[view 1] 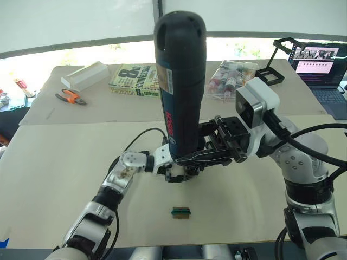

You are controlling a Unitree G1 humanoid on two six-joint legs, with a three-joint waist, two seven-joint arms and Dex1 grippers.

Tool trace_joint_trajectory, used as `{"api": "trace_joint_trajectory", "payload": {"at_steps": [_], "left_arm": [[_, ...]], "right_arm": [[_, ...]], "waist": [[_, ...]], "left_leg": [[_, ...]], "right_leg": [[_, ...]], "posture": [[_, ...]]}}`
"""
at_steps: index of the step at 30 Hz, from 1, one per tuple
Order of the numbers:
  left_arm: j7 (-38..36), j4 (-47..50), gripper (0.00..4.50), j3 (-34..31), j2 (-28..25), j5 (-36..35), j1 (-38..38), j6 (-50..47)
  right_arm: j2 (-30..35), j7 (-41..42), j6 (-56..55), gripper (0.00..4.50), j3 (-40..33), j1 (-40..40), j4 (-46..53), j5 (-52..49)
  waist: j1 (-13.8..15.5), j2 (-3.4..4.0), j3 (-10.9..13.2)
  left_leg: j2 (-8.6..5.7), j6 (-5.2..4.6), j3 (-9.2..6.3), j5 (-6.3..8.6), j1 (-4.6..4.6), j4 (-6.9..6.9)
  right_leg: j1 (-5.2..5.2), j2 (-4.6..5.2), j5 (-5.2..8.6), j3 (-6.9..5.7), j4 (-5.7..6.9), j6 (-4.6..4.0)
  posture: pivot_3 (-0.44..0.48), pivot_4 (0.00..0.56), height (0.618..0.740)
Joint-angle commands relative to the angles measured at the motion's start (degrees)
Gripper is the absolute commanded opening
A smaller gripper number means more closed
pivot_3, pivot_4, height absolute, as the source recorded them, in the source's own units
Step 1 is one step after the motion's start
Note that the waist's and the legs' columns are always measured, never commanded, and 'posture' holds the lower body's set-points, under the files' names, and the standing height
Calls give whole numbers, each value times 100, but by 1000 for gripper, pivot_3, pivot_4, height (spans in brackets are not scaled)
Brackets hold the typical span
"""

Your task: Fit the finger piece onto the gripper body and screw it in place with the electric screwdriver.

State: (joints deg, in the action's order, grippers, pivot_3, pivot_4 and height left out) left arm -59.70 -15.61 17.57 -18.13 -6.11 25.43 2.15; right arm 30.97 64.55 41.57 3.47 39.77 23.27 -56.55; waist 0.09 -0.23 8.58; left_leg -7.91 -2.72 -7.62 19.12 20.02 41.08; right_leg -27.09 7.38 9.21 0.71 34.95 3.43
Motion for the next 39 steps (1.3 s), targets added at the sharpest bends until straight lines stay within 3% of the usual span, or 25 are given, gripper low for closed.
{"api": "trace_joint_trajectory", "payload": {"at_steps": [1,10,13,16,39], "left_arm": [[669,644,4500,-9,246,96,-315,-440],[1415,1172,4500,31,494,244,-740,-739],[1329,1235,3600,148,436,258,-844,-611],[1321,1221,2274,200,403,270,-855,-580],[1249,1230,2282,160,272,206,-838,-556]], "right_arm": [[-83,29,-145,1879,-101,120,120,-47],[-241,154,-323,1879,39,172,-125,397],[-269,205,-434,1879,98,177,-193,613],[-275,265,-608,1879,171,175,-257,867],[-136,682,-1052,1879,165,96,-501,1445]], "waist": [[37,0,0],[60,0,0],[59,0,0],[59,0,0],[47,0,0]], "left_leg": [[-2,0,0,0,0,3],[-2,0,1,0,-1,10],[-1,1,1,0,-1,6],[-2,1,1,0,-1,6],[0,1,1,0,-4,0]], "right_leg": [[0,0,0,-1,-1,0],[1,0,-1,0,1,1],[1,0,-1,0,0,1],[1,0,-1,0,-1,1],[1,-2,-1,0,-2,1]], "posture": [[0,150,740],[0,150,740],[0,150,740],[0,150,740],[0,150,740]]}}
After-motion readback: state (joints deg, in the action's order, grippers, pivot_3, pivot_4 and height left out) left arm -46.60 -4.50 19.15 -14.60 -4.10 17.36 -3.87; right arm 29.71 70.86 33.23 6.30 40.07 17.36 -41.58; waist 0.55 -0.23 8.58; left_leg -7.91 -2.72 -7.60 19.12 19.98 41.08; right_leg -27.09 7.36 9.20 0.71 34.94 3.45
